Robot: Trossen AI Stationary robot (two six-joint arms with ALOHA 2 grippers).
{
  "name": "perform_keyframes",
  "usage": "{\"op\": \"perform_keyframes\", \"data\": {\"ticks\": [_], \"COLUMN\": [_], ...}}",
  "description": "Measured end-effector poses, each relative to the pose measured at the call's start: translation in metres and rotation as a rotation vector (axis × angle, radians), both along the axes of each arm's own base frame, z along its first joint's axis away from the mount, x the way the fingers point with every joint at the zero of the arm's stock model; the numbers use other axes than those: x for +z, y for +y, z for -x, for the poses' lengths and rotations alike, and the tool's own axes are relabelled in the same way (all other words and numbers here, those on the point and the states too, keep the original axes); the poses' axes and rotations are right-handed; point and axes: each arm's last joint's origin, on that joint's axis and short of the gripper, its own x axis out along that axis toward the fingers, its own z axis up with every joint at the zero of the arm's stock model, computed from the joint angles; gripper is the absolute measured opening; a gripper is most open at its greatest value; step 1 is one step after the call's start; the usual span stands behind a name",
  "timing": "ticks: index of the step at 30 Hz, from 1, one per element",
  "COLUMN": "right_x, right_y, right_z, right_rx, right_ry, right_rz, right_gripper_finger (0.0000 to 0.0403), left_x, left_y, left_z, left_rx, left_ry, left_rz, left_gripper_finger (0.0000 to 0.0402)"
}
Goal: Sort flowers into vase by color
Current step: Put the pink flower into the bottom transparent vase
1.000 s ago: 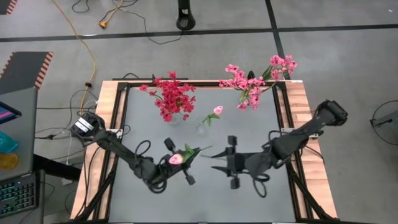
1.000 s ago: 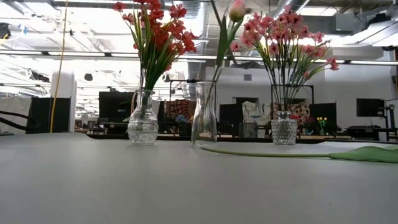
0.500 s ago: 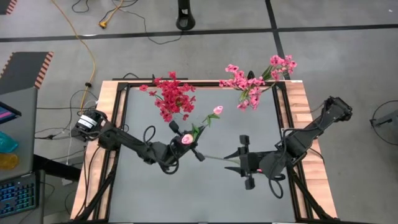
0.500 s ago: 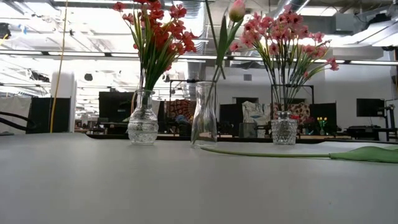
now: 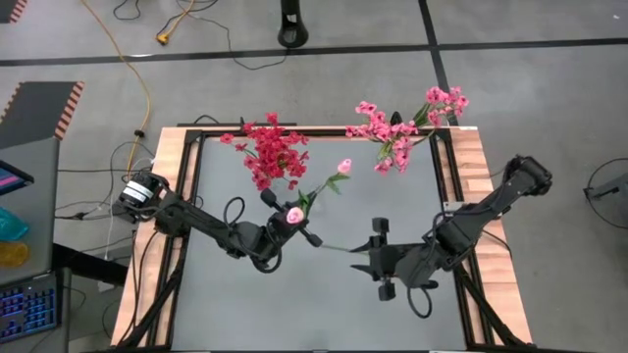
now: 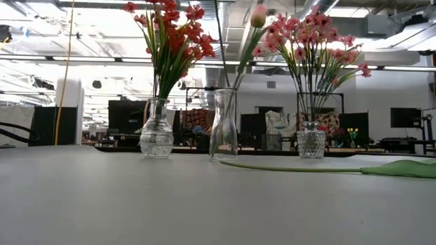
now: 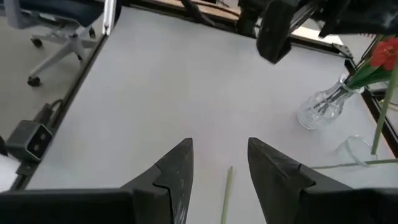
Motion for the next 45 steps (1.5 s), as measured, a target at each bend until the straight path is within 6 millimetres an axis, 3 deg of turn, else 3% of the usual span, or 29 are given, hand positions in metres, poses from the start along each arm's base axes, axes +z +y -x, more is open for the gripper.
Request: {"op": "perform_keyframes", "data": {"ticks": [6,14,33,37,45], "right_x": [-0.012,-0.025,-0.025,-0.025,-0.025], "right_y": [0.004,0.006,0.002,0.002,0.002], "right_z": [-0.008,-0.018,-0.021,-0.021,-0.021], "right_rx": [-0.003,-0.014,-0.029,-0.028,-0.029], "right_ry": [0.039,0.071,0.074,0.074,0.074], "right_rz": [0.032,0.055,0.054,0.054,0.054], "right_gripper_finger": [0.0177,0.0177,0.0177,0.0177,0.0177], "left_x": [0.000,-0.007,-0.028,-0.029,-0.031], "left_y": [0.001,0.025,0.061,0.061,0.052], "left_z": [0.000,-0.008,-0.020,-0.020,-0.019], "left_rx": [0.013,0.089,0.051,0.054,0.056], "left_ry": [0.007,-0.070,-0.103,-0.085,0.012], "left_rz": [0.002,0.110,0.252,0.248,0.182], "left_gripper_finger": [0.0002,0.0002,0.0004,0.0028,0.0118]}}
